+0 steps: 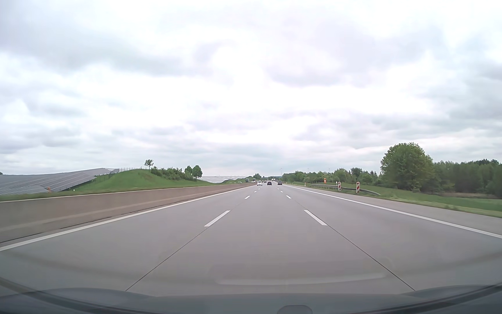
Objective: Follow the waypoints while adhering to traffic rules and regulations
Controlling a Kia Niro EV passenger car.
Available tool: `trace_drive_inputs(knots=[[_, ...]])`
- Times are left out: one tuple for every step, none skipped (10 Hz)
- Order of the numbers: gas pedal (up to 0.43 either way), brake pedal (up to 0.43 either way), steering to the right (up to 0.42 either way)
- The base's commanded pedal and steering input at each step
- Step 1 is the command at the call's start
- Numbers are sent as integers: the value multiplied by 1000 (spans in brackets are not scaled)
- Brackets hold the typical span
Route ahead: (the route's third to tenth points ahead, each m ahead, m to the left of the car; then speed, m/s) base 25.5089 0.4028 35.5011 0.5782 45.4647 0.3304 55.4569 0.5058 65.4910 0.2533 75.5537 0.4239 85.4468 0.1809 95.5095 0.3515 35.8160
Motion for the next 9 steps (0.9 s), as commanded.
trace_drive_inputs(knots=[[268, 0, 2], [268, 0, 2], [280, 0, 2], [287, 0, 1], [287, 0, 1], [287, 0, 1], [287, 0, 1], [287, 0, 1], [319, 0, 1]])
